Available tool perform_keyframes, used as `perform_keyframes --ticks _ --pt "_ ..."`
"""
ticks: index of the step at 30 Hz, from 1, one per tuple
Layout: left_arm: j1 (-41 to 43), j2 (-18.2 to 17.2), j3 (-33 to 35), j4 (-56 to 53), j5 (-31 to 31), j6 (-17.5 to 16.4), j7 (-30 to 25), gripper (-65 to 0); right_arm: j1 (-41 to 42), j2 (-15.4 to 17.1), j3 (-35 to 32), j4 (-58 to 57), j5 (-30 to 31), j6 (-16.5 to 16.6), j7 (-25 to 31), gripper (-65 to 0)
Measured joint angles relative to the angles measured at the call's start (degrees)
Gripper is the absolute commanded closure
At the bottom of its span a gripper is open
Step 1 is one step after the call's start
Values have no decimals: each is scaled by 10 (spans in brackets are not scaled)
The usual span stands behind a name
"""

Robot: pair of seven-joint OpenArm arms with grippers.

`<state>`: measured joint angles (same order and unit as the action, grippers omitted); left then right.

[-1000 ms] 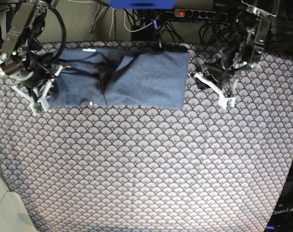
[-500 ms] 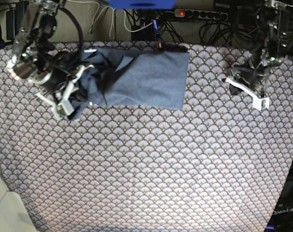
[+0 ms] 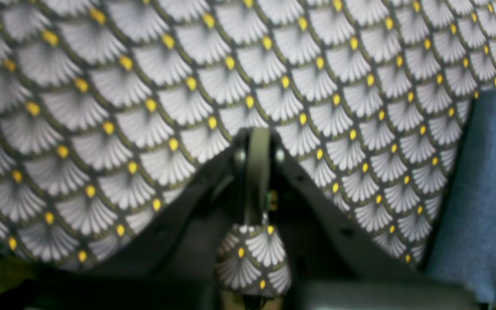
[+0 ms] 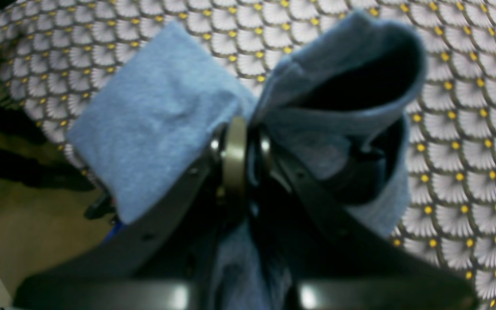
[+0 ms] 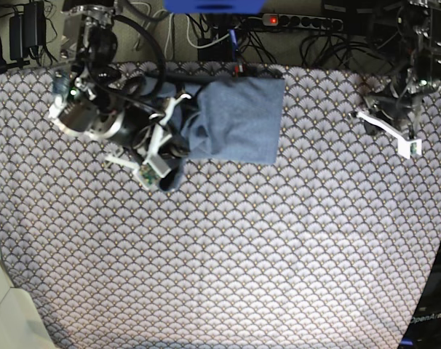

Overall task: Fold the T-shirt properly
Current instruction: 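Fold the grasped end over onto the stack with the right gripper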

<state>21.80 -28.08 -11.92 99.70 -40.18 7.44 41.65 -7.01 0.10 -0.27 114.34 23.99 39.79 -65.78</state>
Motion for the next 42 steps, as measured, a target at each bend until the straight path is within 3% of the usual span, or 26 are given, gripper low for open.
perform_keyframes --ticks 5,10,23,33,42 --pt "0 0 0 0 0 -1 0 -3 0 -1 -67 0 5 0 5 0" --pt "-3 0 0 0 0 -1 -1 -3 0 -33 -98 0 3 0 3 0" --pt "21 -17 -2 5 -2 -1 1 -3 48 -58 -106 -101 -4 0 21 0" --pt "22 -17 -2 5 -2 -1 0 -3 48 -67 -159 -169 -7 0 84 0" --pt "28 -17 -2 5 -2 -1 0 -3 62 -66 -179 -202 -3 0 121 -148"
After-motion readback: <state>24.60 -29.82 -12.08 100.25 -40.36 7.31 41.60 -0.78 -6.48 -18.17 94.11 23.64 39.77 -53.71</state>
